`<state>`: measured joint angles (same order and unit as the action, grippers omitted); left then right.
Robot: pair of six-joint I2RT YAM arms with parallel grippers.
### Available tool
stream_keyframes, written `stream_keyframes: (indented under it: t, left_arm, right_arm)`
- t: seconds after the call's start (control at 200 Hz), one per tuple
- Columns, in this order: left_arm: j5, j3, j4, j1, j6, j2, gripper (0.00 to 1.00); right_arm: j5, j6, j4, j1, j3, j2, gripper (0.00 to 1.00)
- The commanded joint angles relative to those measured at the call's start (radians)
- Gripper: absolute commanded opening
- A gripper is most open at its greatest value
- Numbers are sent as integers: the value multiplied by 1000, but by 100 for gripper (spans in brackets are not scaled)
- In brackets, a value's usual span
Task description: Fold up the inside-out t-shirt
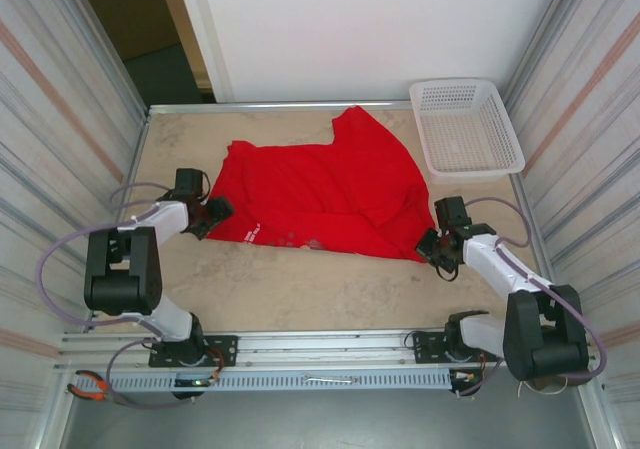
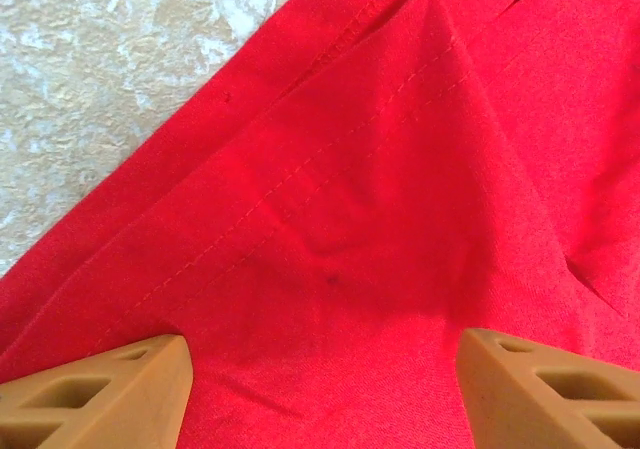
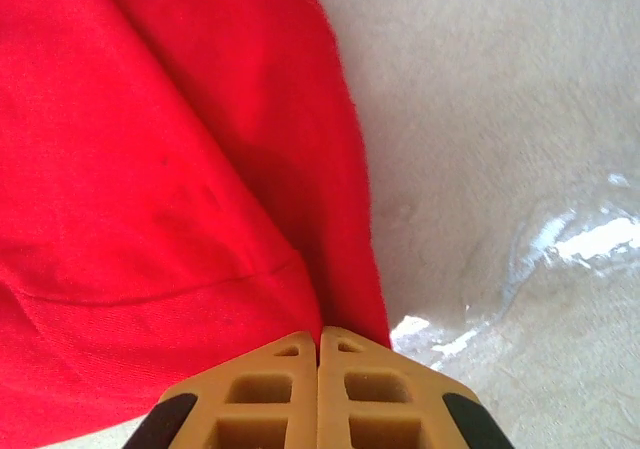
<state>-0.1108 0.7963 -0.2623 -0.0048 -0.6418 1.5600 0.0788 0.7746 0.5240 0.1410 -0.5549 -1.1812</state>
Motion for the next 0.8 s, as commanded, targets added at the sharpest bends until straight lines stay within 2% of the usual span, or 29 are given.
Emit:
stream_keyframes:
  t: [0.0, 0.24, 0.351, 0.401, 0.451, 0.576, 0.792]
  left_arm:
    - [28, -67, -48, -1, -83, -51, 72]
    - [79, -278, -120, -33, -302, -289, 72]
    - [112, -345, -167, -54, -340, -447, 72]
    - [114, -355, -178, -51, -322, -497, 73]
    - [123, -337, -194, -50, -279, -526, 73]
    - [127, -254, -205, -45, -134, -525, 82]
    - [114, -90, -195, -39, 33, -432, 84]
  right_arm:
    - [-21, 31, 55, -30, 38, 70, 0]
    - [-37, 80, 157, -85, 82, 227, 0]
    - [-39, 99, 196, -95, 85, 284, 2]
    - [-50, 104, 220, -94, 69, 312, 26]
    - [-59, 101, 239, -92, 40, 337, 40]
    - [-48, 47, 251, -47, -73, 332, 42]
    - [-10, 13, 159, 175, -245, 60, 46]
